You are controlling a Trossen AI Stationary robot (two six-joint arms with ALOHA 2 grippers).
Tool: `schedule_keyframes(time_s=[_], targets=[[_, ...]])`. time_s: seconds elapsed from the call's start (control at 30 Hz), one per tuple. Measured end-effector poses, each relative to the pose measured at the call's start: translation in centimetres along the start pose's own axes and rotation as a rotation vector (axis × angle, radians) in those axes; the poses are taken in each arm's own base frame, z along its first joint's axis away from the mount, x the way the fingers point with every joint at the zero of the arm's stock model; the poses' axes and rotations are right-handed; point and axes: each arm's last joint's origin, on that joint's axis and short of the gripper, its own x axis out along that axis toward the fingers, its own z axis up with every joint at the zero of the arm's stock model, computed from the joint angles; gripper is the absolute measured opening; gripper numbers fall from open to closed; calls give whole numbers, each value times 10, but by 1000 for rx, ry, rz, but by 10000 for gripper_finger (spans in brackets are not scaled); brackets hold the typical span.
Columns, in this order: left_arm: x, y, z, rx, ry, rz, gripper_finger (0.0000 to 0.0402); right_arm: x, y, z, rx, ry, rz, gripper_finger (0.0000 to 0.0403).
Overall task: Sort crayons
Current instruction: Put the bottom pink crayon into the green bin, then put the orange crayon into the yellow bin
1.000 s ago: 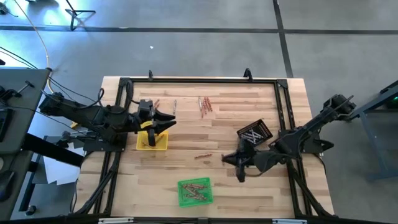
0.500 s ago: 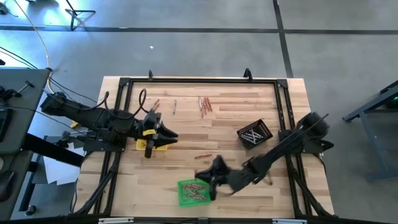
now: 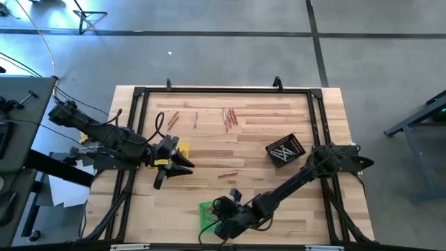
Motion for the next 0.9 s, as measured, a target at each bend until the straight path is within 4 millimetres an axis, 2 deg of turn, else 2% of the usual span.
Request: schedule_keyframes(time_s=[0.2,0.37,0.63,0.8,0.9], targets=[[-1,-5,-3,8,18,-19,101,-4,5,6,16,32,2,23],[-1,-5,-4,9,22,-21,101,-13,8,10,-22,182,8,59],[-1,-4,-3,25,2,12,101,-39,10,28,-137,323,-81,84],[0,-2,-3,53,-28,74,101,-61,1,46,-234,417,-216,83],[10,3,-5,9,-33,149,101,-74,-14,53,-286,511,-342,83]])
